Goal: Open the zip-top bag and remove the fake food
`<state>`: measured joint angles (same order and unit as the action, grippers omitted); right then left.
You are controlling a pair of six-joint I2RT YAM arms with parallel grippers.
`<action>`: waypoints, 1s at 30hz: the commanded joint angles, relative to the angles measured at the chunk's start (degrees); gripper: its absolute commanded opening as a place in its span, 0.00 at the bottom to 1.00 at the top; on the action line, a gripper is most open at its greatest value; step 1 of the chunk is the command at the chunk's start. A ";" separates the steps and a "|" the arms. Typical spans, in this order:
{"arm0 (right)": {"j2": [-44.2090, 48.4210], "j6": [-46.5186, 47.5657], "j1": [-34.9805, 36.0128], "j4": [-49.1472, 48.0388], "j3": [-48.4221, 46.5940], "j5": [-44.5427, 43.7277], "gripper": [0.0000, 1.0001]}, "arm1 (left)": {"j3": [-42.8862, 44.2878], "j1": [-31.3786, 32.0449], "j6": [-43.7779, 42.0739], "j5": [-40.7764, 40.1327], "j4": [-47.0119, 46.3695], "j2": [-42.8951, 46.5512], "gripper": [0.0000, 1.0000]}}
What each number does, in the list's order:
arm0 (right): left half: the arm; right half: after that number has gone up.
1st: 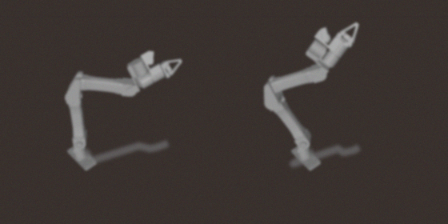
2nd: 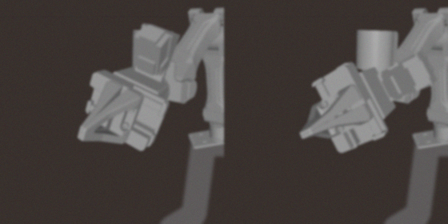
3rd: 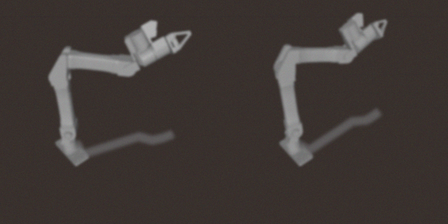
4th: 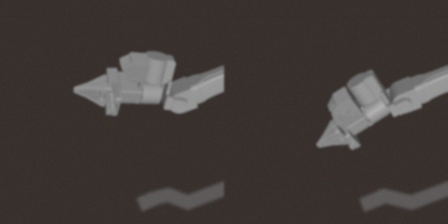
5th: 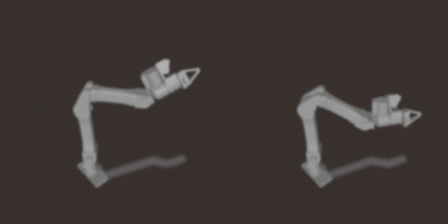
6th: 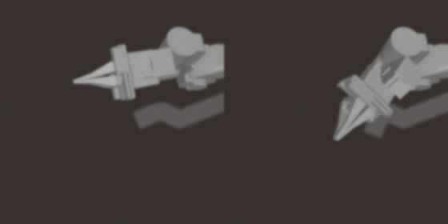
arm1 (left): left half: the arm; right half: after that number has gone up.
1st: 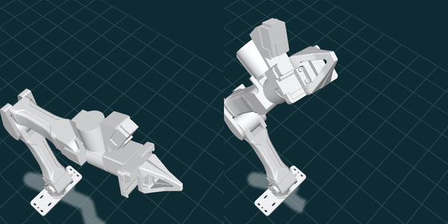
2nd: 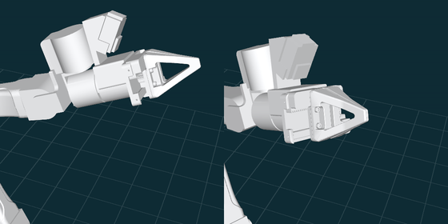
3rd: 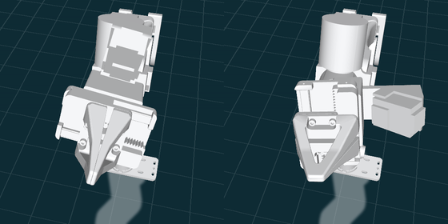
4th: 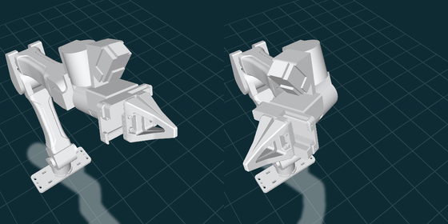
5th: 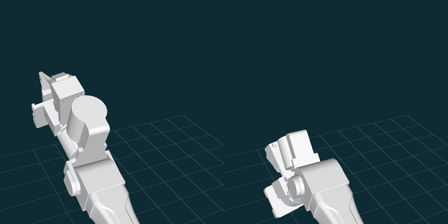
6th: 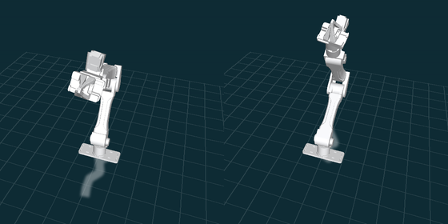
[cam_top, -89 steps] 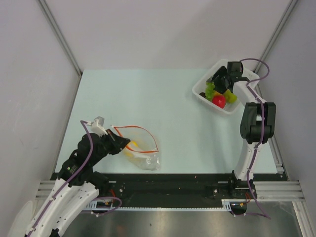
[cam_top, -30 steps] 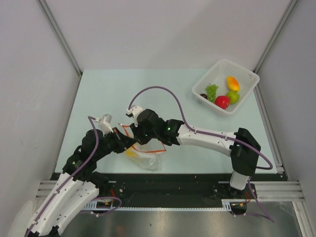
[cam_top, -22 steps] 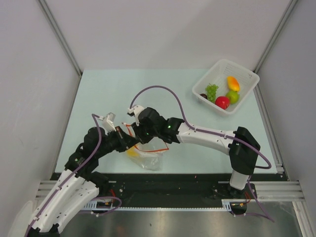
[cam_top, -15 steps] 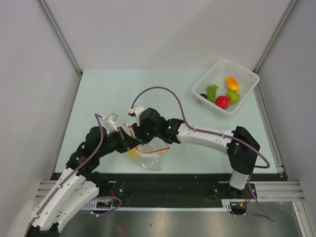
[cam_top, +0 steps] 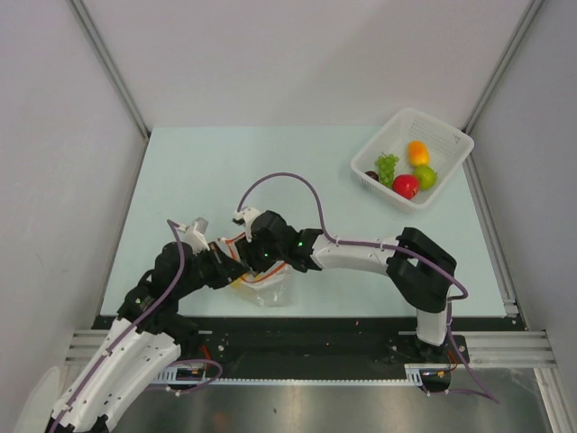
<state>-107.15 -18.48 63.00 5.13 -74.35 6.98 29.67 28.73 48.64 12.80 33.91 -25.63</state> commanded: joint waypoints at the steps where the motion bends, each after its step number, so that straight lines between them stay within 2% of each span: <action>1: -2.97 -1.03 1.77 -4.60 0.69 1.45 0.48 | 0.21 0.01 1.54 -0.14 -5.96 1.02 0.00; 12: -7.89 0.37 2.21 -9.60 1.75 3.30 0.69 | -1.72 0.10 1.81 0.74 -6.75 0.93 0.00; 18: -10.79 3.62 2.39 -12.68 2.01 3.04 0.72 | -2.60 0.01 2.16 0.91 -6.49 1.90 0.00; 20: -11.85 4.68 2.56 -13.82 2.45 2.77 0.77 | -2.60 0.10 2.07 0.83 -6.05 2.07 0.00; 22: -12.81 5.64 2.65 -15.84 2.63 3.38 0.78 | -2.69 0.01 2.07 0.91 -5.96 2.07 0.00; 25: -13.52 6.61 2.65 -17.60 2.63 3.39 0.77 | -2.60 0.01 2.07 0.74 -5.96 2.07 0.00; 28: -13.87 6.97 2.65 -18.75 2.63 3.48 0.68 | -2.60 0.01 2.07 0.65 -6.05 1.90 0.00; 30: -14.22 7.49 2.65 -19.19 2.71 3.74 0.57 | -2.51 0.10 2.16 0.74 -6.22 1.81 0.00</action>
<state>-119.09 -13.23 65.19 -11.86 -72.44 10.70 26.94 28.75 49.76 12.67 30.09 -24.18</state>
